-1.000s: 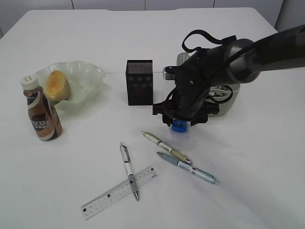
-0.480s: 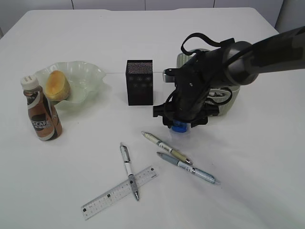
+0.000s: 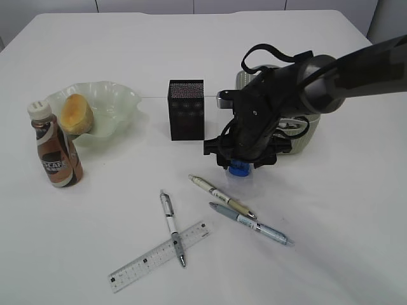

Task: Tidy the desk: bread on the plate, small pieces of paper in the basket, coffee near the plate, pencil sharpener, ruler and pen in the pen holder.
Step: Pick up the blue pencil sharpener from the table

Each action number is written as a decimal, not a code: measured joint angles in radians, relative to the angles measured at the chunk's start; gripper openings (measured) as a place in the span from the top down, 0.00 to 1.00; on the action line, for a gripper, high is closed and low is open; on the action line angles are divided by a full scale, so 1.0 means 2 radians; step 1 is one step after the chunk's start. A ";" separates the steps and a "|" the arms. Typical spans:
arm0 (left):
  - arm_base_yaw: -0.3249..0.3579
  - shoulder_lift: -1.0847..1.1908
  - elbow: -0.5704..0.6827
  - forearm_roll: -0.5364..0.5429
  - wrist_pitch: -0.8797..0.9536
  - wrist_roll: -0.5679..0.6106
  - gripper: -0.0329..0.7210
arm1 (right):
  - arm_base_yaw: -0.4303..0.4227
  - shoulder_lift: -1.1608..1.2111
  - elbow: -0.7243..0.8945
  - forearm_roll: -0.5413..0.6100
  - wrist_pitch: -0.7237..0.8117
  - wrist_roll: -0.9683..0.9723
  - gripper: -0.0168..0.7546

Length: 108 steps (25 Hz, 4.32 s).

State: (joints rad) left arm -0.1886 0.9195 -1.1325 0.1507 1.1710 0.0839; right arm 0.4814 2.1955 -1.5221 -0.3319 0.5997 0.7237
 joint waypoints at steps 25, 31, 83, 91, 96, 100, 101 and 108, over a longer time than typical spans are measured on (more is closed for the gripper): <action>0.000 0.000 0.000 0.000 -0.001 0.000 0.38 | 0.000 0.009 0.000 -0.002 -0.005 0.005 0.34; 0.000 0.000 0.000 0.000 -0.001 0.000 0.38 | 0.000 0.009 0.000 -0.002 -0.010 0.007 0.34; 0.000 0.000 0.000 0.000 -0.001 0.000 0.38 | 0.000 0.009 0.000 -0.004 -0.019 0.009 0.45; 0.000 0.000 0.000 0.000 -0.001 0.000 0.38 | 0.000 0.009 0.000 -0.004 -0.018 0.009 0.49; 0.000 0.000 0.000 0.000 -0.001 0.000 0.38 | 0.000 0.009 0.000 -0.004 -0.018 0.009 0.51; 0.000 0.000 0.000 0.000 -0.002 0.000 0.38 | 0.000 0.009 0.000 -0.005 -0.012 0.009 0.51; 0.000 0.000 0.000 0.000 -0.002 0.000 0.38 | 0.000 0.009 0.000 -0.005 -0.009 0.009 0.51; 0.000 0.000 0.000 -0.001 -0.002 0.000 0.38 | 0.000 0.009 0.000 -0.006 -0.001 0.009 0.51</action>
State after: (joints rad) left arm -0.1886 0.9195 -1.1325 0.1489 1.1674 0.0839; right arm 0.4814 2.2134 -1.5221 -0.3440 0.5974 0.7427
